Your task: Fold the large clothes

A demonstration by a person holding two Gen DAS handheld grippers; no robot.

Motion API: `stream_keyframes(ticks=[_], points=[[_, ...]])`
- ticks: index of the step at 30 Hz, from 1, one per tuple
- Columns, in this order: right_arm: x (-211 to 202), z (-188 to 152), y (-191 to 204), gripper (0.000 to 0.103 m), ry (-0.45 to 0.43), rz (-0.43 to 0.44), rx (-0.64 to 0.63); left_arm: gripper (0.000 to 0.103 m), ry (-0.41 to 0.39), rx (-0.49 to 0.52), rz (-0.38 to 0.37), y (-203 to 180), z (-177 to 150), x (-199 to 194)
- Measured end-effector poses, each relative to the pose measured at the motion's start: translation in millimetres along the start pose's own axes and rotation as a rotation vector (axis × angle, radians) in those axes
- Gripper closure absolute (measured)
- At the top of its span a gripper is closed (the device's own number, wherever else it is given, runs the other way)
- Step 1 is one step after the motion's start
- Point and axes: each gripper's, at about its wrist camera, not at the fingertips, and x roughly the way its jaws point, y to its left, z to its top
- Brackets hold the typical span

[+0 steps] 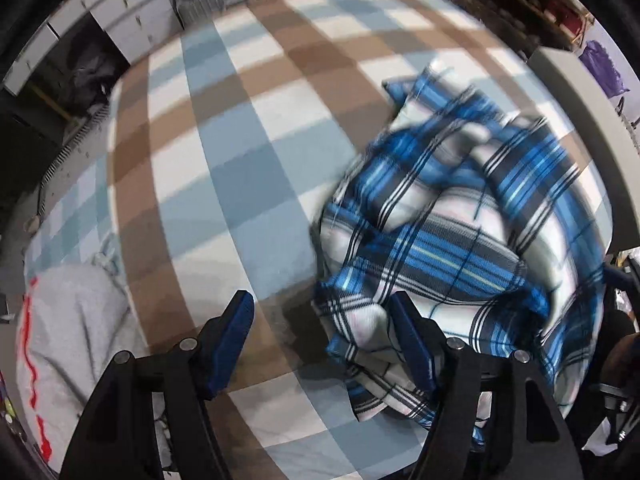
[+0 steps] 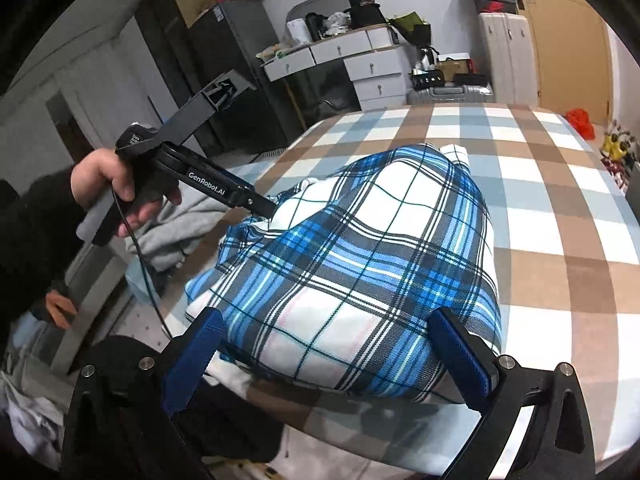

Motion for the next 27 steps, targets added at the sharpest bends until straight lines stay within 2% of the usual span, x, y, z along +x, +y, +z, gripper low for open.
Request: stream_keyframes(ticks=[1, 4, 6, 7, 9, 12, 15, 17, 19, 22, 27], points=[[-1, -1, -1, 0.000, -0.001, -0.003, 0.006, 0.036, -0.030, -0.003, -0.015, -5, 1, -13], [-2, -8, 0, 0.000, -0.008, 0.000, 0.015, 0.034, -0.086, -0.046, -0.238, -16, 4, -49], [-2, -10, 1, 0.000, -0.010, -0.004, 0.014, 0.028, -0.087, -0.070, -0.336, -27, 7, -59], [-1, -10, 1, 0.000, -0.011, -0.005, 0.016, 0.026, -0.077, -0.080, -0.353, -34, 9, -60], [-1, -9, 0, 0.000, -0.011, -0.005, 0.019, 0.026, 0.002, -0.131, -0.365, -42, 14, -41], [-2, -10, 0, 0.000, -0.015, 0.001, 0.029, 0.026, 0.131, -0.280, -0.301, -39, 18, -1], [-4, -11, 1, 0.000, -0.017, 0.004, 0.021, 0.027, 0.147, -0.363, -0.306, -35, 16, 15], [-3, -13, 4, 0.000, -0.015, -0.013, 0.002, 0.042, 0.123, -0.353, -0.287, -37, 17, 18], [-1, -14, 8, 0.000, -0.011, -0.036, -0.017, 0.086, 0.109, -0.318, -0.271, -41, 17, 17], [1, -15, 12, 0.000, -0.004, -0.060, -0.044, 0.099, 0.090, -0.322, -0.301, -35, 15, 14], [1, -16, 13, 0.000, -0.003, -0.067, -0.048, 0.103, 0.060, -0.315, -0.343, -20, 10, 11]])
